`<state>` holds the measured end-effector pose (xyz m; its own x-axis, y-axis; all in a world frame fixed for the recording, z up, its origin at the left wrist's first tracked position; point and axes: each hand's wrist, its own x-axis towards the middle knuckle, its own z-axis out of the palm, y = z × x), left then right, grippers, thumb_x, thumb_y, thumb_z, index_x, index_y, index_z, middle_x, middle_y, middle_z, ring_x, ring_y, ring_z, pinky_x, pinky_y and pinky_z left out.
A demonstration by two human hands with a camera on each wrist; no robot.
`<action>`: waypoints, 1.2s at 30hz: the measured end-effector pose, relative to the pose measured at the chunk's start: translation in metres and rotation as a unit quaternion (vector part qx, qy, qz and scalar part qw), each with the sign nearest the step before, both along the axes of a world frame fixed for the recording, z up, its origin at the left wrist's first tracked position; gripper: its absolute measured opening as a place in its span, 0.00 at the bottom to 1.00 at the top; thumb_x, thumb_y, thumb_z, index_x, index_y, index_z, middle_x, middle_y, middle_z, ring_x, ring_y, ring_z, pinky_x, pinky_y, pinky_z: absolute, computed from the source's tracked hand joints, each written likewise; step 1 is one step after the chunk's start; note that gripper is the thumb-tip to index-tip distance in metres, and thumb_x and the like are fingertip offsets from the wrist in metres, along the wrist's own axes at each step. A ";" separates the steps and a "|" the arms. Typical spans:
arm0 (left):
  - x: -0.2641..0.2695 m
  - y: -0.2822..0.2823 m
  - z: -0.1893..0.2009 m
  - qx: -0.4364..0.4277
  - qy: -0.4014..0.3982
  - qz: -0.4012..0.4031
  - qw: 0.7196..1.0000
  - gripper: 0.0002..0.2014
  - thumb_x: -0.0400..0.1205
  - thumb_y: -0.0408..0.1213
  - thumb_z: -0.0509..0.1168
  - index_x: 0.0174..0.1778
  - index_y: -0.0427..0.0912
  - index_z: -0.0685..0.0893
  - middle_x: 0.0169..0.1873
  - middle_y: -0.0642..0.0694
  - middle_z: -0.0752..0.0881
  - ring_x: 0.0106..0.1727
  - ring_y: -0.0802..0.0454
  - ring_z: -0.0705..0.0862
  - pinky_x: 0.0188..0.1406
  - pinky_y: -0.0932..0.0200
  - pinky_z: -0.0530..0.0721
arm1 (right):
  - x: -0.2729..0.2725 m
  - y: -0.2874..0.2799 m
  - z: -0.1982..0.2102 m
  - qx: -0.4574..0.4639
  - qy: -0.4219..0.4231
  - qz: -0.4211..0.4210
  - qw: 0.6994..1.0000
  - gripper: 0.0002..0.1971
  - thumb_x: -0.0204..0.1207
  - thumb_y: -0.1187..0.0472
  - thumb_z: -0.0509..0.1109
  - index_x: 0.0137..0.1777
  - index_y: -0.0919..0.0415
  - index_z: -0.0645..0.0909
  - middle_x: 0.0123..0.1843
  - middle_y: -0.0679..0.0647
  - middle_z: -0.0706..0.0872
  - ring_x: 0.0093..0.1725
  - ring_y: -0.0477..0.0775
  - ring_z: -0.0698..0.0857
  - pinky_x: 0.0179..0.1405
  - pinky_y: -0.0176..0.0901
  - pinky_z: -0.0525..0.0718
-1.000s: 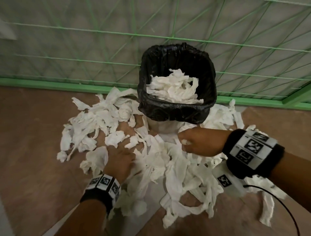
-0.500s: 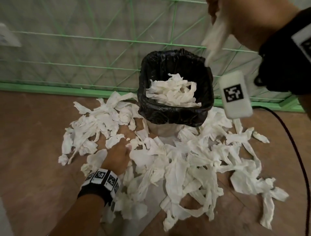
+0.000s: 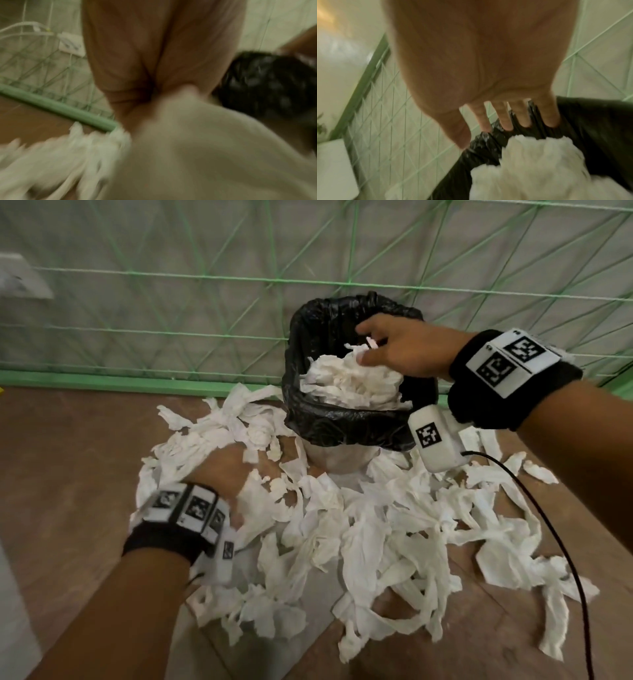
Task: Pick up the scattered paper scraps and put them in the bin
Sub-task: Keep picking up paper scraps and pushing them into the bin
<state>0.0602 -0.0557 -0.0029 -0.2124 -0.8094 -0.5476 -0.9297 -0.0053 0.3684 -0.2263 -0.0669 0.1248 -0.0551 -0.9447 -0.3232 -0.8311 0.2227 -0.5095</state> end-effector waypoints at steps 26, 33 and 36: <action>-0.170 -0.048 0.106 -0.205 -0.089 -0.170 0.960 0.13 0.79 0.37 0.66 0.55 0.33 0.79 0.67 0.33 0.73 0.68 0.33 0.72 0.59 0.41 0.75 | -0.044 0.115 -0.190 0.157 0.172 -0.083 0.969 0.18 0.77 0.55 0.65 0.63 0.62 0.82 0.65 0.61 0.83 0.64 0.63 0.82 0.61 0.48 0.80; -0.154 -0.056 0.124 -0.241 0.137 -0.084 0.957 0.33 0.74 0.63 0.66 0.73 0.53 0.74 0.76 0.44 0.61 0.80 0.42 0.58 0.79 0.46 0.61 | -0.072 0.093 -0.139 0.161 0.138 -0.148 0.966 0.07 0.78 0.62 0.62 0.51 0.64 0.78 0.48 0.60 0.77 0.53 0.62 0.81 0.46 0.44 0.73; -0.122 -0.063 0.123 -0.330 0.290 0.058 0.897 0.19 0.78 0.54 0.64 0.60 0.48 0.83 0.65 0.47 0.70 0.71 0.48 0.71 0.69 0.60 0.67 | -0.081 0.090 -0.109 0.173 0.124 -0.148 0.966 0.04 0.80 0.68 0.58 0.45 0.65 0.73 0.47 0.64 0.75 0.47 0.57 0.75 0.47 0.42 0.72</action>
